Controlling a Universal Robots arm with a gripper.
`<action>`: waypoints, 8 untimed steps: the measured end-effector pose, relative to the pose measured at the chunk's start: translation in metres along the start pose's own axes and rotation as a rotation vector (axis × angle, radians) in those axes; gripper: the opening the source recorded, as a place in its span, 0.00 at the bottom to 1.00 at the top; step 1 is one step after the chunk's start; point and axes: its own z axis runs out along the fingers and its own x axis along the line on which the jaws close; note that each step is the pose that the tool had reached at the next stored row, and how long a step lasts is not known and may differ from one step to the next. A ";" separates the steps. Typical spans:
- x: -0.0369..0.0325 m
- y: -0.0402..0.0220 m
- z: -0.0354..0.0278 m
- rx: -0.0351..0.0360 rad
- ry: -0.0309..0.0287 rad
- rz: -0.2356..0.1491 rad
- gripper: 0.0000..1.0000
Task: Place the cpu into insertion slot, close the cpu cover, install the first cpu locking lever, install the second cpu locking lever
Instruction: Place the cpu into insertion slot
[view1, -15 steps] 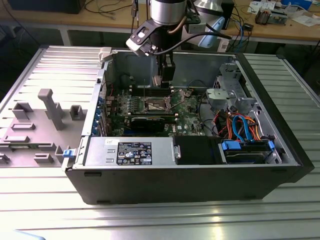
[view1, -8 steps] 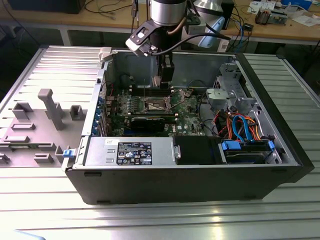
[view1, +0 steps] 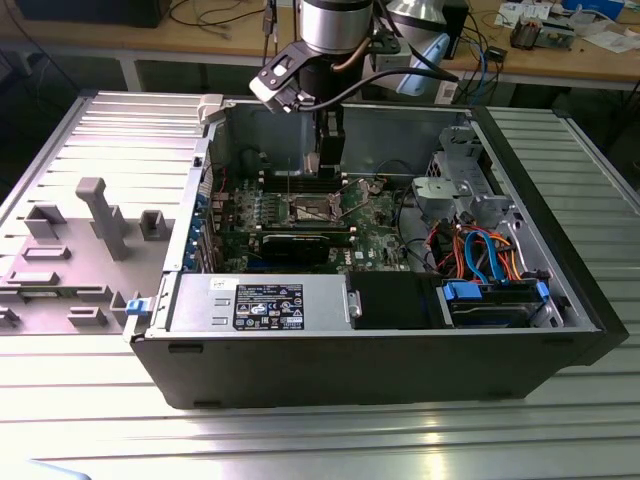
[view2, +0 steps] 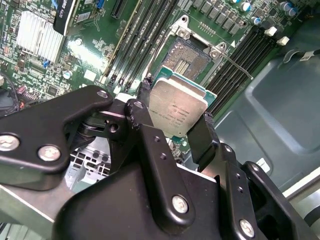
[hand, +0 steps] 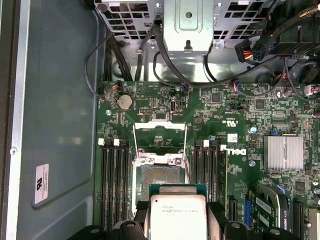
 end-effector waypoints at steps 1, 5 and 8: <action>0.0000 -0.0001 0.0000 0.0000 0.0000 0.000 0.55; 0.0000 -0.0003 0.0000 0.0000 0.0000 0.000 0.55; 0.0000 -0.0002 0.0001 0.0000 0.0000 0.000 0.55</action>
